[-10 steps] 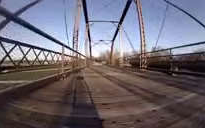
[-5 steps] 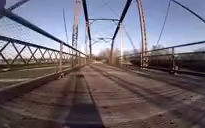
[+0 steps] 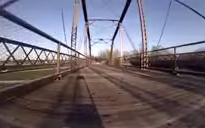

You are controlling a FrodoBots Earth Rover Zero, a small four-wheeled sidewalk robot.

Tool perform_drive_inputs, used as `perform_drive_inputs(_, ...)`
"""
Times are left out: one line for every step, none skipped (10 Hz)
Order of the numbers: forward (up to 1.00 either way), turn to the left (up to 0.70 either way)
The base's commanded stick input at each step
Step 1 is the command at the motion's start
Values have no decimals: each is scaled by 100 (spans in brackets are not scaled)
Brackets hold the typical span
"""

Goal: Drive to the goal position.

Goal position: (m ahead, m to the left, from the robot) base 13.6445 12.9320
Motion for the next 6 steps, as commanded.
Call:
perform_drive_inputs(45,0)
perform_drive_inputs(45,0)
perform_drive_inputs(45,0)
perform_drive_inputs(45,0)
perform_drive_inputs(45,0)
perform_drive_inputs(45,0)
